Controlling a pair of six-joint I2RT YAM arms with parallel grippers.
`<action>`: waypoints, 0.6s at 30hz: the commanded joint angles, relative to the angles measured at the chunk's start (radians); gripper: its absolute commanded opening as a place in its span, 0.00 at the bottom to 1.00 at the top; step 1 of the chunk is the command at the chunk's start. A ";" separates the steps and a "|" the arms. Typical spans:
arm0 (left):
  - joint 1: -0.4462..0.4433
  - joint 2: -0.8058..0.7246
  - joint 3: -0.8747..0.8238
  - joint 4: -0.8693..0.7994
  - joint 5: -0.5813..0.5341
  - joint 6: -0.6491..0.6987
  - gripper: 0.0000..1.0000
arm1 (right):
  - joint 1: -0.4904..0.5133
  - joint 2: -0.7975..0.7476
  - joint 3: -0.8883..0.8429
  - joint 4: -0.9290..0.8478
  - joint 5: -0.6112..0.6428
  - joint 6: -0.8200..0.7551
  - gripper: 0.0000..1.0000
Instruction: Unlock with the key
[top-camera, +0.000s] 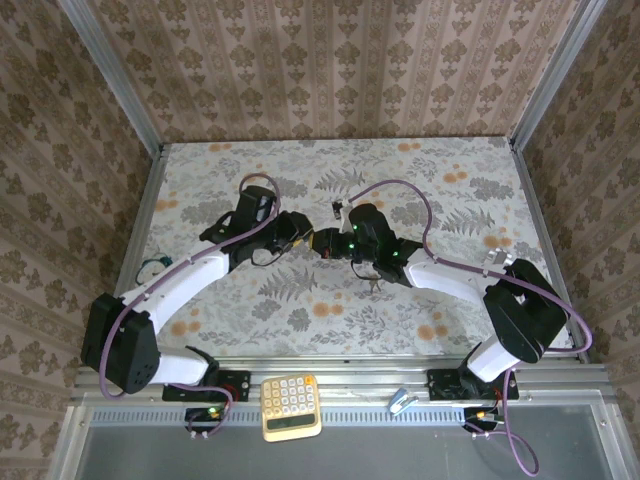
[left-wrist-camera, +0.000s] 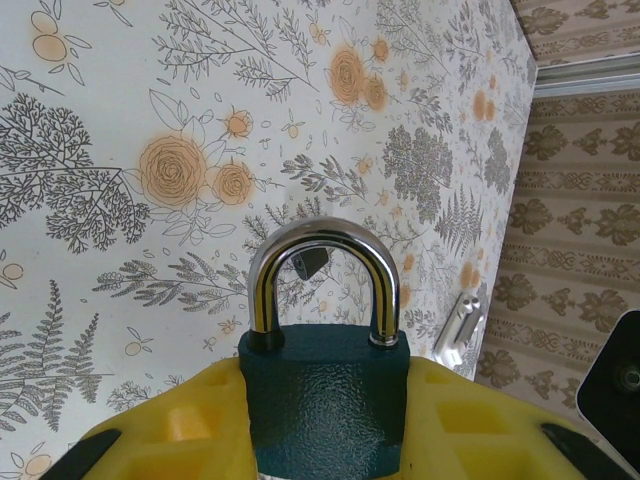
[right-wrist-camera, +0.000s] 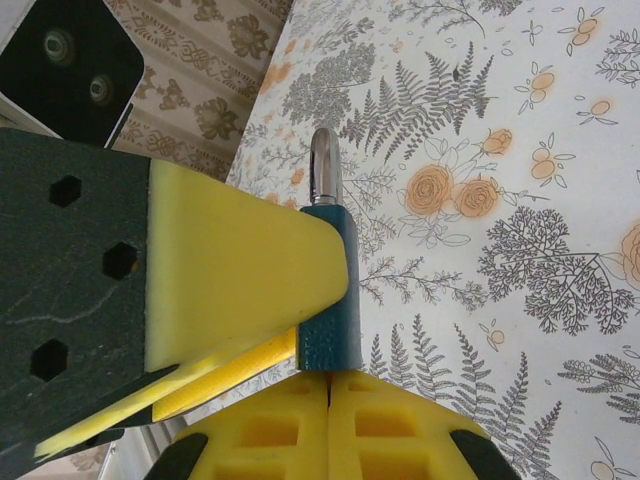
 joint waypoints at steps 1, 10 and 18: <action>-0.018 -0.009 0.053 0.045 0.033 0.003 0.18 | 0.014 0.002 0.004 -0.020 -0.008 -0.021 0.00; -0.086 0.048 0.069 0.103 0.120 -0.039 0.12 | 0.012 0.029 0.044 0.081 0.065 -0.031 0.00; -0.099 0.047 0.058 0.152 0.131 -0.038 0.12 | -0.050 0.066 0.018 0.279 -0.066 0.151 0.00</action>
